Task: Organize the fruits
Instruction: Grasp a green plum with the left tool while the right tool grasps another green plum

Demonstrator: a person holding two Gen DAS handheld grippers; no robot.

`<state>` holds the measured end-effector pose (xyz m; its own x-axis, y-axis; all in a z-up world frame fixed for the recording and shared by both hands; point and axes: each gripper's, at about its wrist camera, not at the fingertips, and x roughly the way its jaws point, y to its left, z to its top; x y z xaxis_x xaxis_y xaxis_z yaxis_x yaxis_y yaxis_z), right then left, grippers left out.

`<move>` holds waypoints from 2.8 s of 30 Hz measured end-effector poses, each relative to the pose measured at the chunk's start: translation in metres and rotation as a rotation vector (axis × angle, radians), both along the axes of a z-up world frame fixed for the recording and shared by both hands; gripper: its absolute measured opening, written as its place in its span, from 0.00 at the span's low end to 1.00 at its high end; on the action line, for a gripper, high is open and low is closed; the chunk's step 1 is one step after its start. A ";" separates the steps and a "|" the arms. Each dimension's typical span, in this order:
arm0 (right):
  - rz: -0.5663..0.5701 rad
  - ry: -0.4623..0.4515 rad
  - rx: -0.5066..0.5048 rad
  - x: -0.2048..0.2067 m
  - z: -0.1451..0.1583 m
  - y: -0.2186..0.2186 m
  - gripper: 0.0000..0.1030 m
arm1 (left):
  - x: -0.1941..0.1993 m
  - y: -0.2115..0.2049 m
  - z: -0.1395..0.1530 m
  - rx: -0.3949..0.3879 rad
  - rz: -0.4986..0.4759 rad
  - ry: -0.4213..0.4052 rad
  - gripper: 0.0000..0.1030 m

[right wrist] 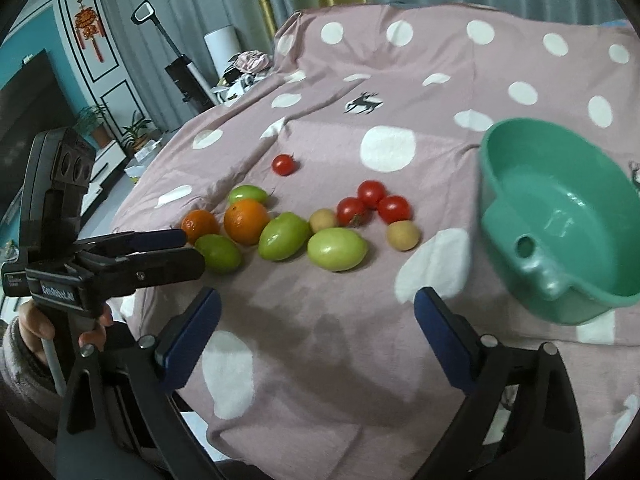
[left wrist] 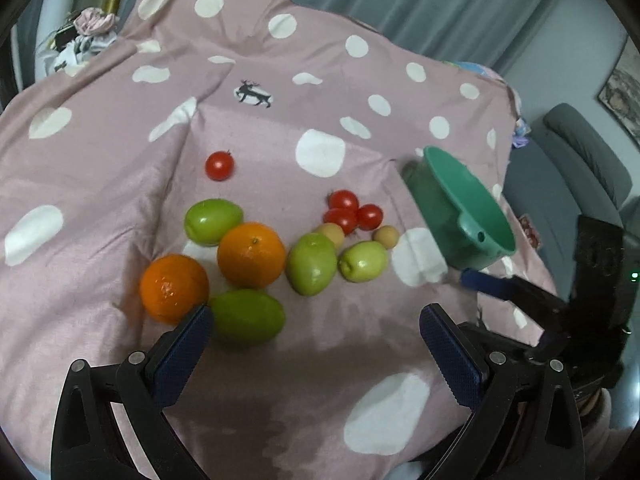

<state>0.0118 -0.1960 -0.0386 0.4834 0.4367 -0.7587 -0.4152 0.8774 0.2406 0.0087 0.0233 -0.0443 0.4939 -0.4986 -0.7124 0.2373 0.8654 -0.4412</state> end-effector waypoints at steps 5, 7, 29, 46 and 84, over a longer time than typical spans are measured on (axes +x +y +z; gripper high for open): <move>-0.001 0.036 0.047 0.008 -0.009 -0.005 0.91 | 0.005 -0.005 0.001 0.013 -0.033 -0.022 0.99; -0.003 0.052 0.052 0.013 -0.013 -0.005 0.87 | 0.009 -0.012 0.000 0.025 -0.059 -0.020 0.99; 0.066 0.101 -0.039 0.040 -0.028 -0.005 0.67 | 0.053 -0.047 -0.020 0.075 -0.145 0.087 0.78; 0.124 0.136 -0.132 0.068 -0.042 0.017 0.57 | 0.065 -0.060 -0.019 0.299 -0.217 0.039 0.50; 0.158 0.043 -0.114 0.059 -0.017 0.012 0.44 | 0.063 -0.034 -0.006 0.197 -0.177 0.043 0.37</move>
